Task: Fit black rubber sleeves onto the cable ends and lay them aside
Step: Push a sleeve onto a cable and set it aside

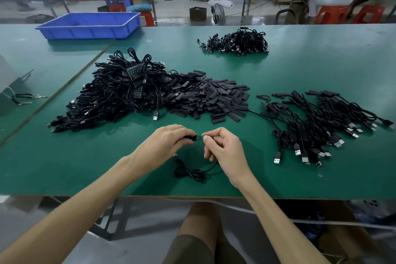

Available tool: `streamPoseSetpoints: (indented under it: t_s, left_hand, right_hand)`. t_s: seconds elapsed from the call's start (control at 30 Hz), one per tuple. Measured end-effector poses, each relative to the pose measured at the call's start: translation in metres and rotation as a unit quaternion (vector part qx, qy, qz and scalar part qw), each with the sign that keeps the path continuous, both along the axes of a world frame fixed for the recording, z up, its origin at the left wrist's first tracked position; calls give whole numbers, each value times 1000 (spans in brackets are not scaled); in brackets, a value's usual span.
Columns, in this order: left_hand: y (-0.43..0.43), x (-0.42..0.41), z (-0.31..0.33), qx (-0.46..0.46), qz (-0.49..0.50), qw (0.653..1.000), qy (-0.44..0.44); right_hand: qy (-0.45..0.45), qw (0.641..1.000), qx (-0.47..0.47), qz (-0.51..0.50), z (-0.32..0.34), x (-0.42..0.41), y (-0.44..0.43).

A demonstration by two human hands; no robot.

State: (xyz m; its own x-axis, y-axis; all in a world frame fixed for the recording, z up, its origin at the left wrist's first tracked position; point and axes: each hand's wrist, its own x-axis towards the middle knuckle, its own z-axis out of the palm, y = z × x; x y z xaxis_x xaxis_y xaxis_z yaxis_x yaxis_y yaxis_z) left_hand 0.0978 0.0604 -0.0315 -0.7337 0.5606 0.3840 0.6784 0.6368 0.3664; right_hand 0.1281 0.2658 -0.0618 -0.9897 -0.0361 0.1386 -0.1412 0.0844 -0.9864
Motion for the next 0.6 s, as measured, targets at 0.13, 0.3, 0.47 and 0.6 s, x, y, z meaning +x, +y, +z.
streamPoseSetpoints:
  t_s: [0.13, 0.3, 0.47, 0.6]
  left_hand:
    - [3, -1, -2, 8, 5, 1000, 7]
    - [3, -1, -1, -9, -10, 999, 34]
    - [1, -1, -1, 24, 5, 1000, 17]
    - [-2, 2, 1, 13, -15, 1000, -3]
  right_hand:
    - [-9, 1000, -16, 16, 1, 1, 0]
    - [-18, 998, -42, 36, 2, 1, 2]
    - [-11, 998, -25, 61, 3, 0, 1]
    - [-13, 996, 12, 83, 1, -1, -1]
